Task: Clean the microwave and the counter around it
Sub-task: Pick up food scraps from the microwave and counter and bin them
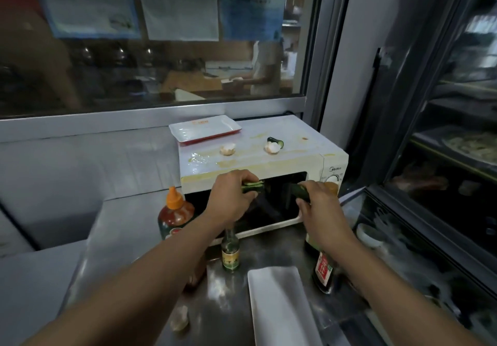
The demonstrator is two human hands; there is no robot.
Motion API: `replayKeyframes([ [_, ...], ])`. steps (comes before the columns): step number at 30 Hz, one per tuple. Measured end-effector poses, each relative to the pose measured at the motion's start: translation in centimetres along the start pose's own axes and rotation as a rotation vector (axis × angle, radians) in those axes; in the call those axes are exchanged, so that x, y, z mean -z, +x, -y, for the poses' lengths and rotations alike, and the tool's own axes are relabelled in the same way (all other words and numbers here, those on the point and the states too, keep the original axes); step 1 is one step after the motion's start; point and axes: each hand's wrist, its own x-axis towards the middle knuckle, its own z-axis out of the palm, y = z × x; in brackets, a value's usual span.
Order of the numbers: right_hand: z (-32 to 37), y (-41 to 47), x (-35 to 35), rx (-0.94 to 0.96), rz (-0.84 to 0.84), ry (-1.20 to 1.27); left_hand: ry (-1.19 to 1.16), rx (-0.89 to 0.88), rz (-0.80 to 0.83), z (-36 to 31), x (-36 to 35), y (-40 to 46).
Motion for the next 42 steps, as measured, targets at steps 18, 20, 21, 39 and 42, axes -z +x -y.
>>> replayKeyframes([
  [18,-1.0,10.1,-0.4,-0.1,-0.074,-0.048,0.014,-0.088,0.044,0.7,1.8,9.6],
  [20,-1.3,11.6,-0.5,-0.092,-0.06,-0.06,0.022,-0.086,0.043,0.8,1.7,10.5],
  [21,-1.5,12.4,-0.6,-0.088,-0.054,-0.061,0.026,-0.084,0.042,0.9,1.6,11.0],
  [39,-5.7,25.4,-5.2,0.05,0.281,0.093,0.057,0.071,-0.055,2.2,-1.4,16.6],
  [42,-6.2,26.0,-5.5,0.052,0.352,0.133,0.054,0.079,-0.062,2.3,-1.7,17.0],
])
